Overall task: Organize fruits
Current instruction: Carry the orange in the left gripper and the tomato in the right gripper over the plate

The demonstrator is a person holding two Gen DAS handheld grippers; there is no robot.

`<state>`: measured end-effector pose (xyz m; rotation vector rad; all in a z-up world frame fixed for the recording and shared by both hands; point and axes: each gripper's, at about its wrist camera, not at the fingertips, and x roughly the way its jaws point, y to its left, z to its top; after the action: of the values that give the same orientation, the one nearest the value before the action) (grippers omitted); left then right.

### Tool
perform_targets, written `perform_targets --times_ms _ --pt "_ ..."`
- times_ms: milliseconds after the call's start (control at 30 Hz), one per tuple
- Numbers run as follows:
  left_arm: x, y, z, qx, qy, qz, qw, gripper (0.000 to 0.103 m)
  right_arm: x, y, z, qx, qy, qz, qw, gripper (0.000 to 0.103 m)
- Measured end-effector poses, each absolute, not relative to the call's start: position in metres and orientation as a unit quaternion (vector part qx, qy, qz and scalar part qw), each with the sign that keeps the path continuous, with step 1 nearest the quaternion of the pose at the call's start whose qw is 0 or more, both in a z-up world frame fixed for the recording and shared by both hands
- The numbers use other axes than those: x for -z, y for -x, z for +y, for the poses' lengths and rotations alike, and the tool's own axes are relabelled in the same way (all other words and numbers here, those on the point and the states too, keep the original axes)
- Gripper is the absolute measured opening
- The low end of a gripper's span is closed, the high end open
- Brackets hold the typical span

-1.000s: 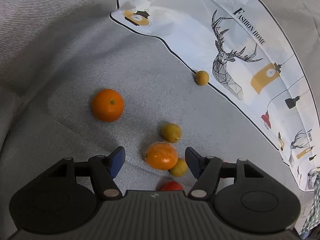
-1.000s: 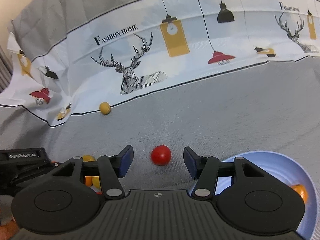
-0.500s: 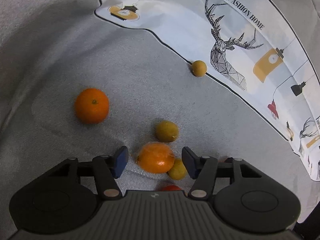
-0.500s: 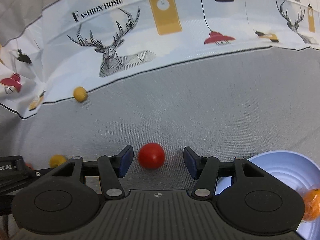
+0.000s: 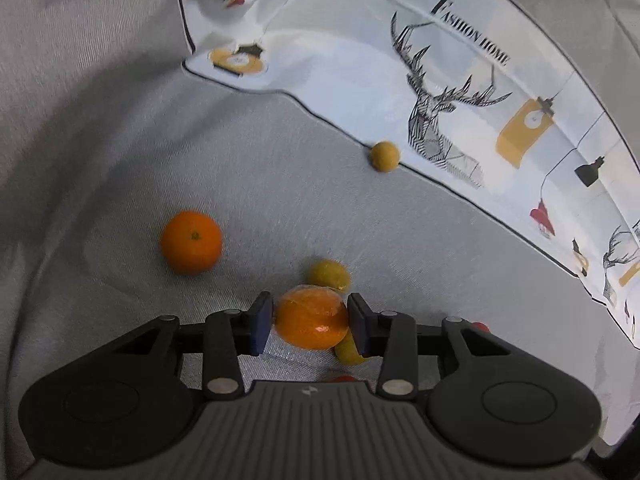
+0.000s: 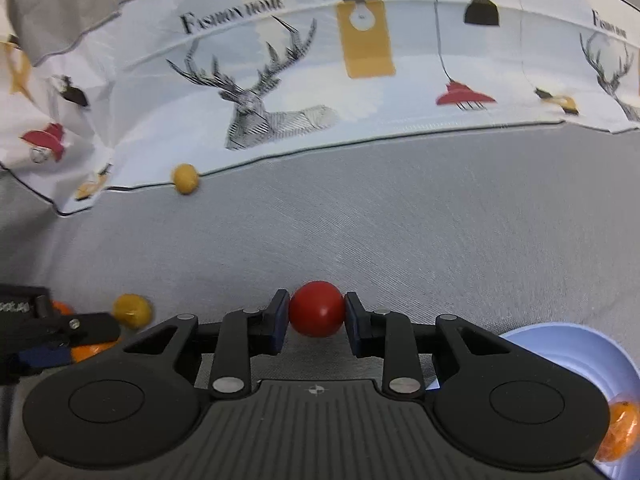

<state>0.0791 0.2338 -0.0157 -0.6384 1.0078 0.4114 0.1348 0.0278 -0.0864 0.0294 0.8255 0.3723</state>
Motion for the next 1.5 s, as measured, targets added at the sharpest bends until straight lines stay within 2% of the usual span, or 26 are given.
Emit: perform_targets --times_ms 400,667,833,1067,1500 --pt "-0.022 -0.072 0.219 -0.193 0.249 0.455 0.833 0.045 0.033 -0.092 -0.002 -0.244 -0.020 0.357 0.902 0.031" --pt "-0.029 -0.070 0.196 -0.177 0.203 0.454 0.849 0.045 0.012 -0.050 -0.060 -0.239 -0.030 0.337 0.910 0.031" --pt "-0.032 -0.074 0.175 -0.154 0.184 0.450 0.860 0.045 0.015 -0.047 -0.097 -0.214 -0.002 0.336 0.917 0.031" --pt "-0.029 -0.083 0.102 -0.055 0.114 0.461 0.878 0.045 0.032 -0.070 -0.155 -0.157 -0.009 0.355 0.922 0.031" --pt "0.005 -0.088 0.027 0.048 0.051 0.492 0.868 0.045 0.066 -0.063 -0.149 -0.203 0.063 0.420 0.882 0.031"
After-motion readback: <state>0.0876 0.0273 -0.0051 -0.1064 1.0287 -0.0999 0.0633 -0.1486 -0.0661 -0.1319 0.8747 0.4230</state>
